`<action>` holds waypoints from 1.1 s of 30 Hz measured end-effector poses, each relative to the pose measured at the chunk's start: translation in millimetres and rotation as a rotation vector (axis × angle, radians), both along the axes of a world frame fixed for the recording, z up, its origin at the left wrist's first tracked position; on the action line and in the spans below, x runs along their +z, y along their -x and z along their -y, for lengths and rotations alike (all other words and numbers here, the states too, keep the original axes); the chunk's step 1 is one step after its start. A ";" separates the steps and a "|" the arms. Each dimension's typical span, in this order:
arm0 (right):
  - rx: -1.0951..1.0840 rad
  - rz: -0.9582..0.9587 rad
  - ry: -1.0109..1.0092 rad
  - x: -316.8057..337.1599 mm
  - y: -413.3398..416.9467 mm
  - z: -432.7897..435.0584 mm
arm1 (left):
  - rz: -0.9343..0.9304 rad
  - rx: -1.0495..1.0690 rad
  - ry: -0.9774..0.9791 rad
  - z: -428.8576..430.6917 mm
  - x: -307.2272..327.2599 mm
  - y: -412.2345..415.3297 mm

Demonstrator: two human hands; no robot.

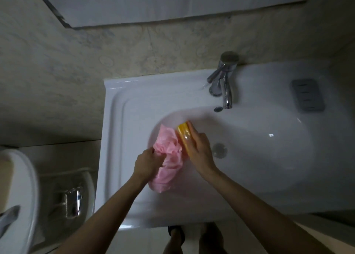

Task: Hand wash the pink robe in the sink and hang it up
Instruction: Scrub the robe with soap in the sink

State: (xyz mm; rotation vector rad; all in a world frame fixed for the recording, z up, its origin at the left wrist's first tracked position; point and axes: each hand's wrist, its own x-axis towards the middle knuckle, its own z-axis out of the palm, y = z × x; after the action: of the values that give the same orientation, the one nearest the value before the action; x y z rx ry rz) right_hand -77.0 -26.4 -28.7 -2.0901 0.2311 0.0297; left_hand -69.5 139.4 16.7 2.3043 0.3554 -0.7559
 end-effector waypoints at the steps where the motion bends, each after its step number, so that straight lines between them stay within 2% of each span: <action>1: 0.054 0.043 0.031 5.0 4.3 -7.4 | -0.009 0.016 -0.067 -0.3 -7.4 6.1; 3: 0.202 0.097 0.137 4.4 15.7 -26.4 | -0.035 0.108 -0.098 -1.8 -18.8 17.3; 6: 0.405 -0.028 0.264 -21.6 32.5 -57.8 | -0.043 0.228 -0.038 -8.7 -24.5 29.7; 10: 0.350 -0.253 0.386 -59.3 7.4 -62.5 | 0.003 0.269 0.039 -15.9 -28.4 38.9; 14: 0.259 -0.494 0.462 -69.0 -19.5 -26.2 | 0.050 0.329 0.095 -23.6 -24.7 58.0; 15: 0.262 -0.478 0.469 -65.2 -17.5 -19.6 | 0.070 0.342 0.078 -25.9 -24.0 62.6; 17: 0.295 -0.319 0.455 -50.9 -3.3 -20.1 | 0.104 0.335 -0.032 -27.0 -27.4 67.2; 20: 0.392 -0.125 0.319 -30.5 34.3 -43.3 | 0.123 0.271 -0.200 -20.2 -26.3 63.0; 21: 0.420 -0.105 0.304 -32.8 44.1 -51.6 | 0.135 0.236 -0.289 -19.1 -23.9 60.9; 23: 0.372 -0.135 0.287 -42.3 50.1 -62.7 | 0.379 0.094 -0.464 -18.3 -19.2 57.0; 25: 0.208 -0.297 0.108 -48.5 44.3 -63.0 | 0.701 -0.092 -0.324 -11.0 -15.9 50.9; 26: 0.113 -0.361 -0.006 -49.2 41.4 -61.2 | 0.724 -0.207 -0.171 -3.4 -13.9 48.8; 27: 0.076 -0.400 -0.077 -50.3 40.0 -58.8 | 0.680 -0.337 -0.091 2.0 -19.0 49.3; 28: 0.121 -0.418 -0.058 -51.5 38.7 -56.0 | 0.570 -0.464 -0.111 4.9 -24.9 50.6; 31: 0.345 -0.371 0.175 -60.0 32.9 -48.5 | 0.371 -0.716 -0.311 -4.3 -47.7 47.4; 33: 0.352 -0.331 0.220 -62.7 27.9 -49.0 | 0.364 -0.791 -0.391 -8.7 -50.3 44.2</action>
State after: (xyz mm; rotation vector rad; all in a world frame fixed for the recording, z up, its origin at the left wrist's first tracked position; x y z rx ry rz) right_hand -105.0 22.6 -91.4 -2.3153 0.0624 0.5881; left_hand -113.7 148.0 -33.6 2.9041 -0.6725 -0.6276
